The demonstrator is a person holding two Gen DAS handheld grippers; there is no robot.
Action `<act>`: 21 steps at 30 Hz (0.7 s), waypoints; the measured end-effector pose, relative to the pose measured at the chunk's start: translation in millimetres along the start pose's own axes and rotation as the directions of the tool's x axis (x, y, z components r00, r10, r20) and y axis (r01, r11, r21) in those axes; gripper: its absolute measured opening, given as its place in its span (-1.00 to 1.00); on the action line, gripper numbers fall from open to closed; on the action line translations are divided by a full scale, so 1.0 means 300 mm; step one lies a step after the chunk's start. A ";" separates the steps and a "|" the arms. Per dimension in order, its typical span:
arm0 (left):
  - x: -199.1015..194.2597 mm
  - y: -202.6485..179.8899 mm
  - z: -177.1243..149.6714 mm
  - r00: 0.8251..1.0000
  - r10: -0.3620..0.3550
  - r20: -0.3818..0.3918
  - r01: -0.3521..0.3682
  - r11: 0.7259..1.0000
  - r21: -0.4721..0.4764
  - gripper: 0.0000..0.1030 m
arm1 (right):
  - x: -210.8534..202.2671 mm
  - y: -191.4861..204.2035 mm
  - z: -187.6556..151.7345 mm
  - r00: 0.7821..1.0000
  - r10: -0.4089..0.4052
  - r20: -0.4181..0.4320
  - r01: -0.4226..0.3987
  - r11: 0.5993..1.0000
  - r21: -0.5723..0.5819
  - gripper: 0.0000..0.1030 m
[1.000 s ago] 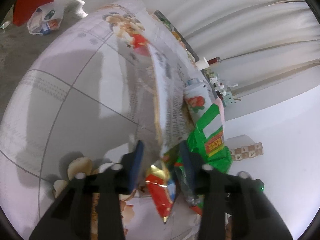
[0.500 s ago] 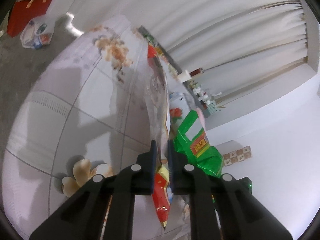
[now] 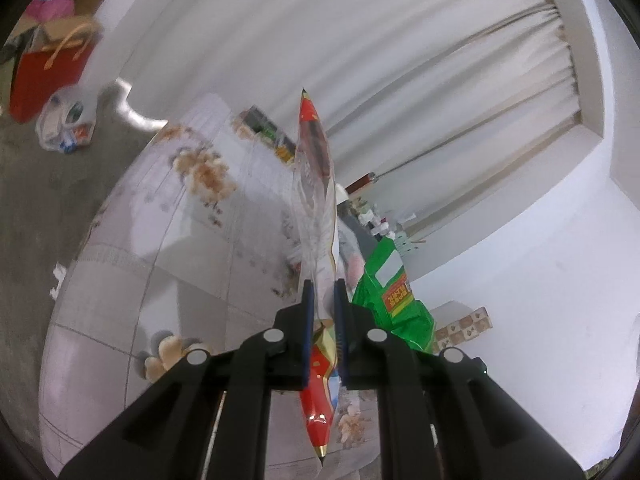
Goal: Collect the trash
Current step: 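Carry the green bag and white packet over the blue wastebasket with both grippers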
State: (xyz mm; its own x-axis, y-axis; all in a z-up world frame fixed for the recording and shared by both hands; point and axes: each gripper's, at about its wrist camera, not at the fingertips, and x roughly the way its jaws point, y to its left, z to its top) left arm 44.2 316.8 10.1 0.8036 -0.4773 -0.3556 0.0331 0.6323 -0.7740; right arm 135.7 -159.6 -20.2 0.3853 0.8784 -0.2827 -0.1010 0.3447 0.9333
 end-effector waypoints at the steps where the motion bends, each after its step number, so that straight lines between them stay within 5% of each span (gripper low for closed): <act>1: -0.004 -0.021 0.004 1.000 -0.010 0.006 0.010 1.000 0.014 -0.83 | -0.019 0.009 0.003 1.000 0.007 0.012 -0.007 1.000 -0.007 -0.92; 8: 0.107 -0.171 0.019 0.994 -0.093 -0.051 0.097 0.991 0.093 -0.83 | -0.248 0.027 -0.005 0.988 0.031 0.152 -0.024 0.999 -0.045 -0.92; 12: 0.292 -0.323 0.005 0.975 -0.163 -0.149 0.186 0.969 0.161 -0.83 | -0.464 -0.002 -0.023 0.951 0.004 0.309 0.005 1.000 -0.027 -0.92; 16: 0.525 -0.513 -0.038 0.937 -0.212 -0.277 0.280 0.931 0.235 -0.83 | -0.732 -0.048 -0.077 0.867 -0.052 0.496 0.049 0.999 0.019 -0.92; 19: 0.719 -0.658 -0.104 0.898 -0.224 -0.379 0.338 0.903 0.267 -0.83 | -0.931 -0.092 -0.133 0.771 -0.133 0.622 0.103 0.991 0.084 -0.92; 21: 0.865 -0.752 -0.171 0.869 -0.215 -0.446 0.366 0.886 0.285 -0.83 | -1.052 -0.128 -0.174 0.685 -0.233 0.690 0.165 0.972 0.165 -0.92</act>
State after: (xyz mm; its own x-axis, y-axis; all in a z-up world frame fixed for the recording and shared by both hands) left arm 214.8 19.1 65.7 0.4264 -0.8229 -0.3757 0.4924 0.5595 -0.6667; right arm -30.0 -432.9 21.7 0.9203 0.2933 -0.2587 0.1165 0.4258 0.8973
